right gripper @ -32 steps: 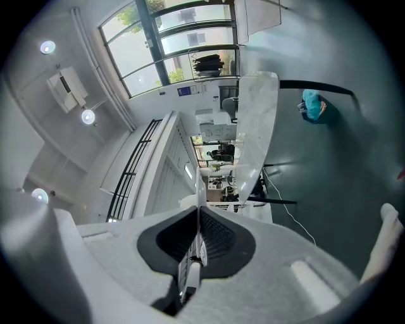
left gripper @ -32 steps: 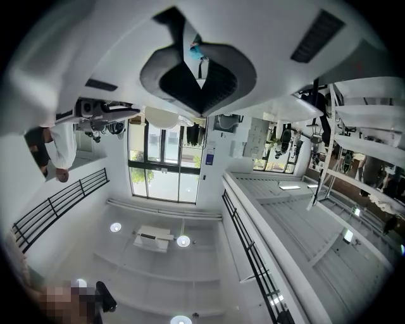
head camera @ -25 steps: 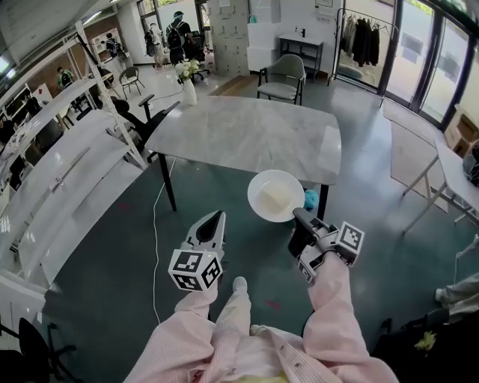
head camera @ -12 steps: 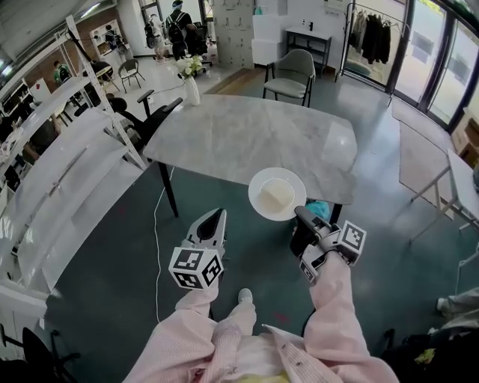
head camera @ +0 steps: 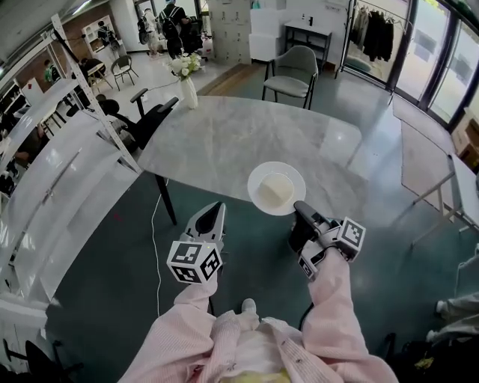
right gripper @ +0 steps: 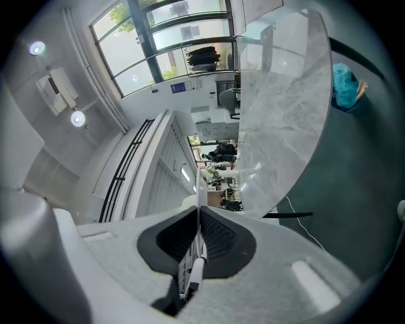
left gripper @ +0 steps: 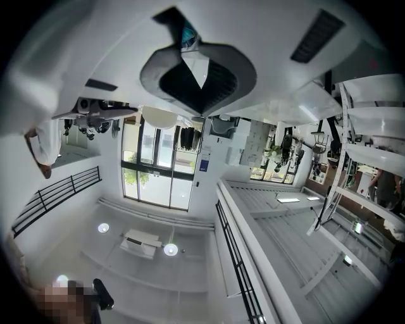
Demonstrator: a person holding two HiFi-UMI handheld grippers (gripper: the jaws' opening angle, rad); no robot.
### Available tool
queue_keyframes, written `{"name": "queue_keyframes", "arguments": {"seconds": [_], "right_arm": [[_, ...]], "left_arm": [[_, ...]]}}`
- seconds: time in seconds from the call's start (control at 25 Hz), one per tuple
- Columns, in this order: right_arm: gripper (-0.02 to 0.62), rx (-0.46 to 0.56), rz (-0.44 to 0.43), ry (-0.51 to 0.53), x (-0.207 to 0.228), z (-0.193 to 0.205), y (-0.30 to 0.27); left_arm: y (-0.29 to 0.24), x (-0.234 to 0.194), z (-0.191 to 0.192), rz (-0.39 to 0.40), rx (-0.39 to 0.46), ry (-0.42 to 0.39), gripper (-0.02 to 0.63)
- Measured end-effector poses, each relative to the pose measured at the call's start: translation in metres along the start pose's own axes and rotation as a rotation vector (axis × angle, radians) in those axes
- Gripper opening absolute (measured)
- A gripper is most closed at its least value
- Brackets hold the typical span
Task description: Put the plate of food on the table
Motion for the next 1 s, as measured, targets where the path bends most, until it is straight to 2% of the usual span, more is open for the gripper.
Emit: {"name": "queue_keyframes", "arguments": {"seconds": [0.56, 1.0], "right_arm": [[0.015, 0.005, 0.015, -0.010, 0.031, -0.040, -0.068], [0.016, -0.002, 0.046, 0.003, 0.064, -0.123, -0.145]], "left_arm": [[-0.060, -0.049, -0.001, -0.023, -0.026, 0.028, -0.008], [-0.180, -0.084, -0.009, -0.004, -0.062, 0.055, -0.008]]}}
Point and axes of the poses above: the fingertips, and each gripper's own axes: y backward along the fingers, x to its right, z out of its underside, the point moved 10 cm from there along y, backward along the fingers, and after that the axes turned 5 degrees about -z, right-handed, at the moved point
